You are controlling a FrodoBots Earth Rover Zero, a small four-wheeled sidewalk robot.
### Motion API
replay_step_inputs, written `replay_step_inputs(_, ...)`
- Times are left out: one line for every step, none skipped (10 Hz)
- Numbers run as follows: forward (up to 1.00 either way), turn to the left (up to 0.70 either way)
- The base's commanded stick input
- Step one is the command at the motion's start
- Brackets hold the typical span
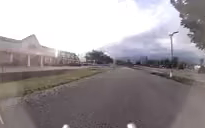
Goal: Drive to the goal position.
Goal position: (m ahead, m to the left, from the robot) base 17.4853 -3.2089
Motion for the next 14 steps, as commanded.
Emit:
replay_step_inputs(0.7,0.0)
replay_step_inputs(0.7,-0.13)
replay_step_inputs(0.7,-0.35)
replay_step_inputs(0.7,-0.35)
replay_step_inputs(0.7,-0.35)
replay_step_inputs(0.7,-0.35)
replay_step_inputs(0.7,-0.14)
replay_step_inputs(0.7,0.0)
replay_step_inputs(0.7,0.0)
replay_step_inputs(0.7,0.0)
replay_step_inputs(0.7,0.0)
replay_step_inputs(0.7,0.0)
replay_step_inputs(0.7,-0.07)
replay_step_inputs(0.7,-0.31)
